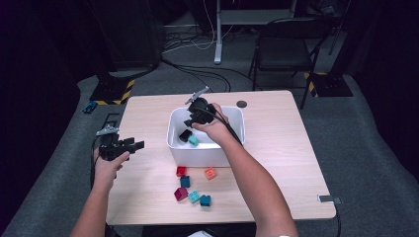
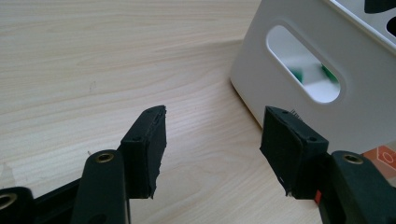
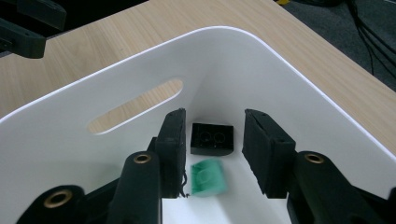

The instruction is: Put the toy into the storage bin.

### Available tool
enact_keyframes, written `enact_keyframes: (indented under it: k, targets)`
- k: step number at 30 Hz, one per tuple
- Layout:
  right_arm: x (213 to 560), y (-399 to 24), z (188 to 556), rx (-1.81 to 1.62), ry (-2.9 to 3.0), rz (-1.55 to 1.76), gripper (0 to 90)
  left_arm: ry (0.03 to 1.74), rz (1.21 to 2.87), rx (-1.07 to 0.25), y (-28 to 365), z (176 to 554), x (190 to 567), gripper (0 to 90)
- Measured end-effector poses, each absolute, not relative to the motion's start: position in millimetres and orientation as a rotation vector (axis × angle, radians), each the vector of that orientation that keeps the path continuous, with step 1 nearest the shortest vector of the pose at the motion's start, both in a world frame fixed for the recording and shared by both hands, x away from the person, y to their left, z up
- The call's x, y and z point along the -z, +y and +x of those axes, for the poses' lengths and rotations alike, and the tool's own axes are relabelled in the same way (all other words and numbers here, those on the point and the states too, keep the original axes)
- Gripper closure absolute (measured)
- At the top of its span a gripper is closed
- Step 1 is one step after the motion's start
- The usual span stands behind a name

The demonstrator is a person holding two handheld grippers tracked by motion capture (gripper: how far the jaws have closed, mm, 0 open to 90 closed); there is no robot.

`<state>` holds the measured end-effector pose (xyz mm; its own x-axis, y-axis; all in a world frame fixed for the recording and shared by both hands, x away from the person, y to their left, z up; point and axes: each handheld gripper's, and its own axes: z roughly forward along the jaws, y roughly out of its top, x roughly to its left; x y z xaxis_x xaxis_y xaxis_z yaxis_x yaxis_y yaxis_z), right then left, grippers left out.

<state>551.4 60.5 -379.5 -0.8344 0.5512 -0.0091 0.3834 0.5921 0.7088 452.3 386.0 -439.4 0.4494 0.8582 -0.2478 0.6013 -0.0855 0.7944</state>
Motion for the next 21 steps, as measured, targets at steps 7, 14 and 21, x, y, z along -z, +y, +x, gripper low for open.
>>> enact_keyframes:
  k: [7,14,21]
  targets:
    - [366,51,538,-1.102,2.551,0.799,51.8,1.257,1.791,-0.350,385,452,440,40.3]
    - [349,33,515,-1.137,2.460,0.810,44.4,1.253,1.792,-0.363,383,452,441,40.3]
    - [338,10,488,-1.198,2.427,0.756,44.4,1.260,1.795,-0.364,383,450,439,42.3]
